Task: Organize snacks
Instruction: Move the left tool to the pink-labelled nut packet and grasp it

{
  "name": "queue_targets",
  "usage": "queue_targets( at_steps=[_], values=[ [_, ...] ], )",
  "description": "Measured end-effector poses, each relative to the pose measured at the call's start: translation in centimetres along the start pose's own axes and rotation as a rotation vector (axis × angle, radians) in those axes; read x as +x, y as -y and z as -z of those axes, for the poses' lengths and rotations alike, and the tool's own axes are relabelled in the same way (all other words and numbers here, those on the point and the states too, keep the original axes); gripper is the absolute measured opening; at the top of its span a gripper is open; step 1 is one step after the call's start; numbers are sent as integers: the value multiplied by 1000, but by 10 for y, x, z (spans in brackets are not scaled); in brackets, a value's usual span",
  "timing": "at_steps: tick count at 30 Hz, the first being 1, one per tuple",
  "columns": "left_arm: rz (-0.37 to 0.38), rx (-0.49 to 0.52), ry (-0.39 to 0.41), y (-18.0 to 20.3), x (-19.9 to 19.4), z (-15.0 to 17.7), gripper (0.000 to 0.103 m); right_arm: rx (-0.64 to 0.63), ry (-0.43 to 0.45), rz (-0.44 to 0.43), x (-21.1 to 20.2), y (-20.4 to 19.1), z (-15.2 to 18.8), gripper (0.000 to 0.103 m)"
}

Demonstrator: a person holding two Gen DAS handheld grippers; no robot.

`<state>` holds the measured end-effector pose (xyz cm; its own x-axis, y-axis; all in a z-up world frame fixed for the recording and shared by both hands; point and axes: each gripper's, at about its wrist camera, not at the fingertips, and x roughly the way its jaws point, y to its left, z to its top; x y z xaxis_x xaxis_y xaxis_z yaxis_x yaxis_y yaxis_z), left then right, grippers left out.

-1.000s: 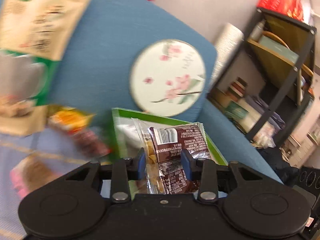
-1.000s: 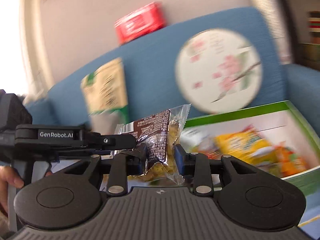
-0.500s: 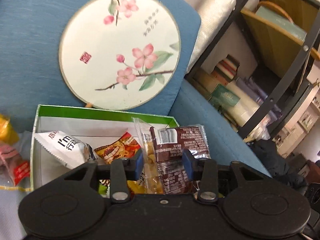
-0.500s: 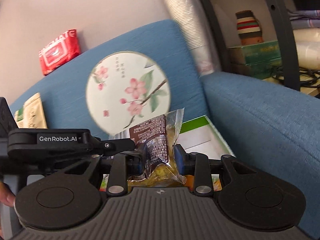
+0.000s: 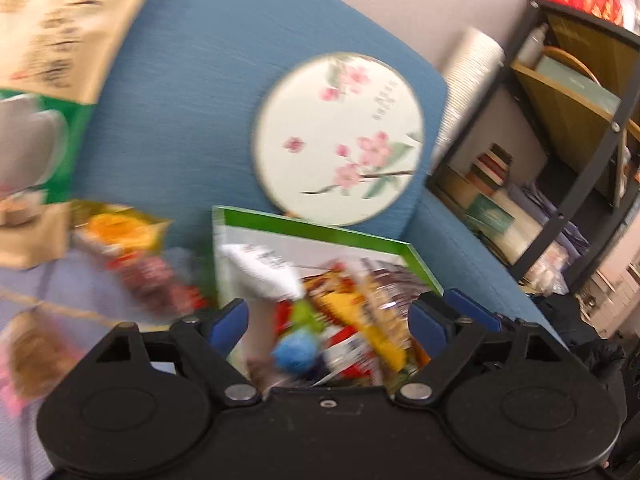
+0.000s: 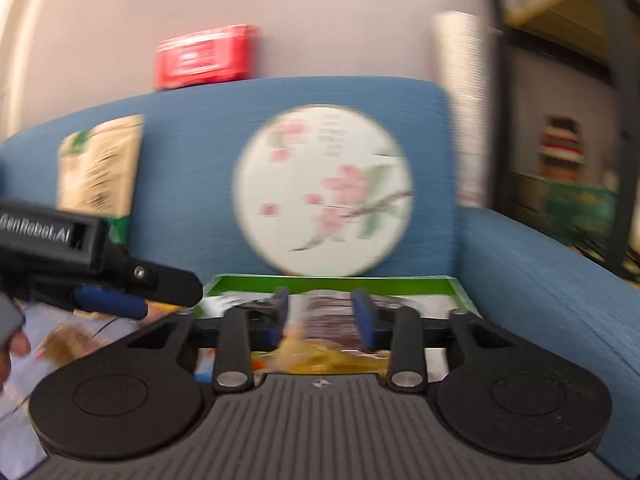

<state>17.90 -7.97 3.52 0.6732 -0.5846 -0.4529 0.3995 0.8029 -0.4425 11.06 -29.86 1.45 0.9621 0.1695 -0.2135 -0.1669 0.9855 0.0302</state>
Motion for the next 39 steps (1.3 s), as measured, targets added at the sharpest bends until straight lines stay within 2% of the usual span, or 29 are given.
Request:
queue_targets(
  at_steps=[2,3,4,5,6,7,9,13,15,17,18,20,22,29,31,33,37,39],
  values=[
    [-36,-1,5,-11,-15,6,103,-36,-24,-46,5,-10,1,37],
    [-51,-1,5,-15,-21,9,103,-40,-45,-51,10,-12,2,37],
    [-70,-5,4,-20,-27,11,103,-39,-72,-44,16,-13,3,36],
    [-87,-14,6,-25,-33,13,103,-29,-104,-10,22,-10,4,31],
    [-95,-26,8,-30,-39,15,103,-2,-137,55,31,-4,7,31],
    [-101,-36,6,-34,-45,17,103,26,-146,96,34,3,10,40],
    [-118,-37,4,-41,-55,22,103,58,-140,157,33,12,11,47],
    [-188,-5,-9,-57,-75,38,103,102,-67,58,9,10,5,49],
    [-227,-4,-25,-67,-82,45,103,88,-73,22,5,-1,5,51],
    [-263,-18,-37,-78,-85,49,103,89,-80,-21,4,-12,6,60],
    [-283,-27,-29,-83,-87,48,103,99,-89,-53,4,-18,7,63],
    [-318,-23,-4,-90,-87,43,103,122,-117,-111,10,-28,9,74],
    [-349,-22,11,-97,-82,33,103,130,-134,-173,13,-39,12,77],
    [-315,-53,11,-126,-48,4,103,62,-164,-341,7,-78,21,77],
    [-338,-78,13,-135,-41,-1,103,39,-171,-381,7,-86,23,77],
    [-323,-110,-11,-144,-36,0,103,21,-179,-411,7,-91,24,77],
    [-235,-136,-83,-146,-39,21,103,23,-219,-454,9,-99,26,77],
    [-138,-171,-139,-141,-45,35,97,37,-244,-481,11,-102,28,80]
  ],
)
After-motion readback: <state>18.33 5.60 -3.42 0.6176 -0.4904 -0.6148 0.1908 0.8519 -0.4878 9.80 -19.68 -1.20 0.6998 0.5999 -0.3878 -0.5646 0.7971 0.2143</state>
